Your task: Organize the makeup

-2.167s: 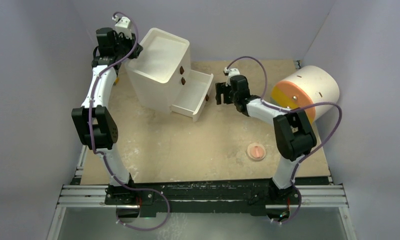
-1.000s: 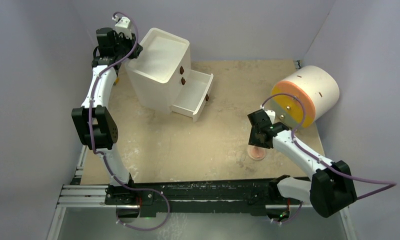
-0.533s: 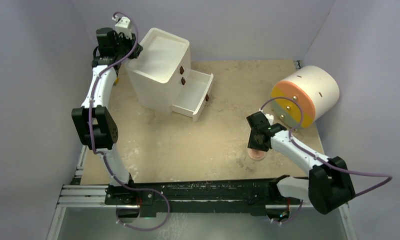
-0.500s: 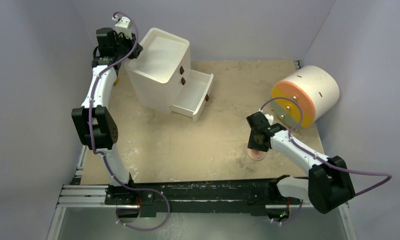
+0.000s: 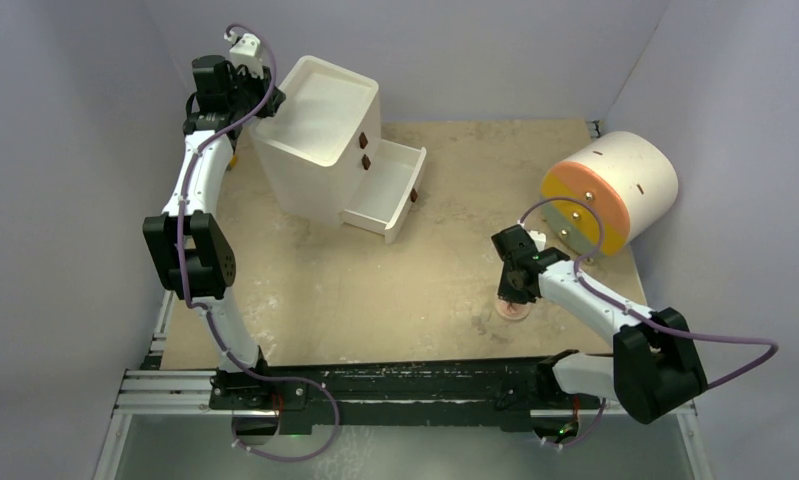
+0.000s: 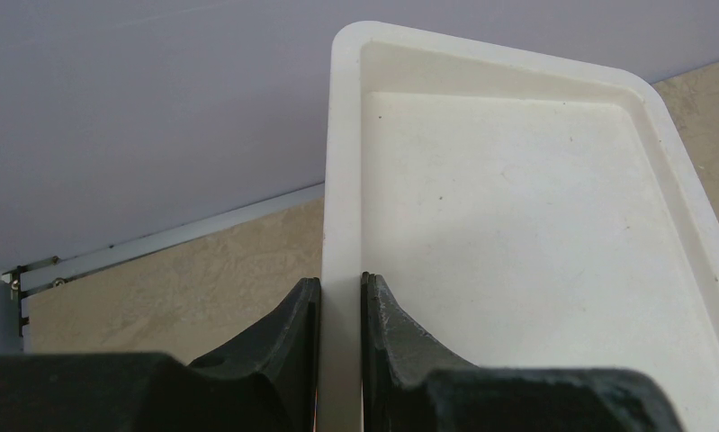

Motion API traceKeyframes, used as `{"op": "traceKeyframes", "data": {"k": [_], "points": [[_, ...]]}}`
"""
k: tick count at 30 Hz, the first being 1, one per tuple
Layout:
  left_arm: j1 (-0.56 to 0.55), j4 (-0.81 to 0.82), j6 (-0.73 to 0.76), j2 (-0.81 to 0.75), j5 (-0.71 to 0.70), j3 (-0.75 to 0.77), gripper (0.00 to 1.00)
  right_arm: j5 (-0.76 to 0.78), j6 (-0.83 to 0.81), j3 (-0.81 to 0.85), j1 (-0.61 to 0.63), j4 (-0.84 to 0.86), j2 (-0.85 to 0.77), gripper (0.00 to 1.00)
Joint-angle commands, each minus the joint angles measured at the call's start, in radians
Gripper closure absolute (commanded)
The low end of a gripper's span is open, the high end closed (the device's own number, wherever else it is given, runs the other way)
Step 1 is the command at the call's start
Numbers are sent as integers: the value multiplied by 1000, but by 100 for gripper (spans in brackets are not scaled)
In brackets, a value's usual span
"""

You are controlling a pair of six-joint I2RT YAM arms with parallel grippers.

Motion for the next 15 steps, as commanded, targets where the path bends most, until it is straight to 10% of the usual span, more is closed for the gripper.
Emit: {"op": "traceKeyframes", "data": {"k": [1,15], "points": [[-19,-242,1,68,2,-54,100,71,5,32,1,-34,-13,94],[-20,-244,-4,67,10,-49,100,72,-96,427,67,45,156,98]]}}
